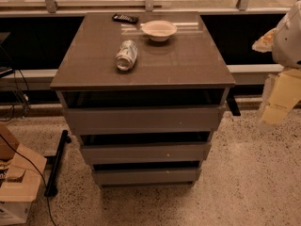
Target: Open bottom drawer
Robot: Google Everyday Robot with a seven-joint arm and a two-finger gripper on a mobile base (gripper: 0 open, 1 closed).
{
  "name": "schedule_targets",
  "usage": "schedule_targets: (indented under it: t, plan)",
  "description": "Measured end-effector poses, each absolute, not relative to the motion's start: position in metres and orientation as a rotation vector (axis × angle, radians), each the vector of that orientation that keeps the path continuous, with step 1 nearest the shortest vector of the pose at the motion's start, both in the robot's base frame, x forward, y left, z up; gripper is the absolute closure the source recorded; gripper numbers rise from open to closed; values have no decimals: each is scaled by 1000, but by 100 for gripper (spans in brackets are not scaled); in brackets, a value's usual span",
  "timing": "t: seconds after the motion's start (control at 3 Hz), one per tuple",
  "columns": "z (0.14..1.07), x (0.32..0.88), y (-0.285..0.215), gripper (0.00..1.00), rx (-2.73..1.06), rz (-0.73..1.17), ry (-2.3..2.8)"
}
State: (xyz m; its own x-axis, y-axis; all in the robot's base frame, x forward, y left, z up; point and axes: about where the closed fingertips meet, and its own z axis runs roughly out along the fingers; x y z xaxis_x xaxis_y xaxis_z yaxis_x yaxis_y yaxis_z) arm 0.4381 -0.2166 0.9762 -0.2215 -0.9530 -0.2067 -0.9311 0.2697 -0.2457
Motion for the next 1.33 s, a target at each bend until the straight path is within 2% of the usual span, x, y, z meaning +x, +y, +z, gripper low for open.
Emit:
schedule_targets:
  t: [0.67, 1.0, 1.33]
  plan:
    - [956, 437, -209, 0, -1701, -71, 2209]
    - [881, 422, -185, 0, -1655, 139, 2162]
    - [860, 416, -179, 0, -1586, 183, 2179]
